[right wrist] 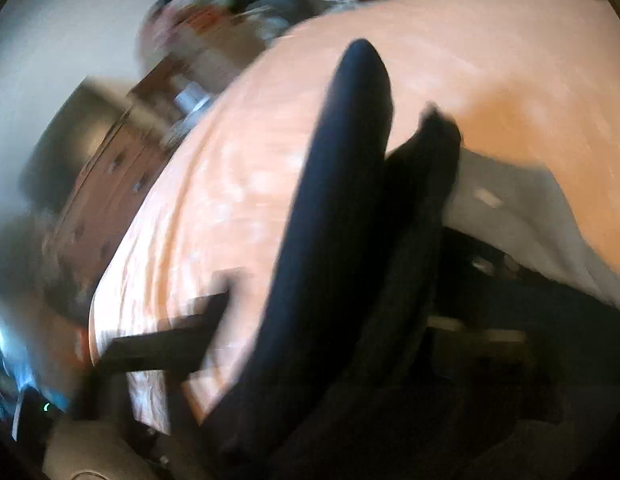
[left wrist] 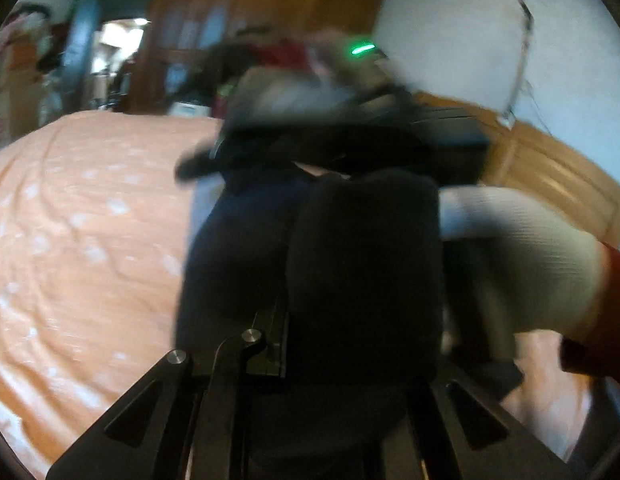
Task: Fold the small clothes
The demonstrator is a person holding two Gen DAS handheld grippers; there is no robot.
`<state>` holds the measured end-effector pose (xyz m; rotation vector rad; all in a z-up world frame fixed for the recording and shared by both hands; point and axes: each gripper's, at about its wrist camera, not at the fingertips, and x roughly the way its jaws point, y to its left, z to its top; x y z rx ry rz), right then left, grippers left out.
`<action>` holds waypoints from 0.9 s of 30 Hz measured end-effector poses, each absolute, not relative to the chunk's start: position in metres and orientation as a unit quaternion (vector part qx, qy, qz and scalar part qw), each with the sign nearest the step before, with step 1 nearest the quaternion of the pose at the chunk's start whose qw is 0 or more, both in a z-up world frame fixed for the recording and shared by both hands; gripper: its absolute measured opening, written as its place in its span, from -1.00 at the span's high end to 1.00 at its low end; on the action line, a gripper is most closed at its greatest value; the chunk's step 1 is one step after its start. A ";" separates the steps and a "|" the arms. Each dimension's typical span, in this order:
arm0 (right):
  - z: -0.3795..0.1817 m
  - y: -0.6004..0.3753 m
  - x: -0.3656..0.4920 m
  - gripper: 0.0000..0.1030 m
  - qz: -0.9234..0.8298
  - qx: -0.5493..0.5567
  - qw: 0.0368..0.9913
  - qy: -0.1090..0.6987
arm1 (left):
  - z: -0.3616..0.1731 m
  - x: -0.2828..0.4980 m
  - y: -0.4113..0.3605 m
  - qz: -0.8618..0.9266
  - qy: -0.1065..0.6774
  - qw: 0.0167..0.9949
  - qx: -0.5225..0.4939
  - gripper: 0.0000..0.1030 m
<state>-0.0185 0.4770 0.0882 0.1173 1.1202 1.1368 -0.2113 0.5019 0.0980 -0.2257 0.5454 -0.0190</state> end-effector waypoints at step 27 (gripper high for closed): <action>-0.016 0.220 0.045 0.45 0.474 0.303 0.593 0.577 | 0.036 -0.114 0.270 -0.192 0.451 0.872 -0.011 0.14</action>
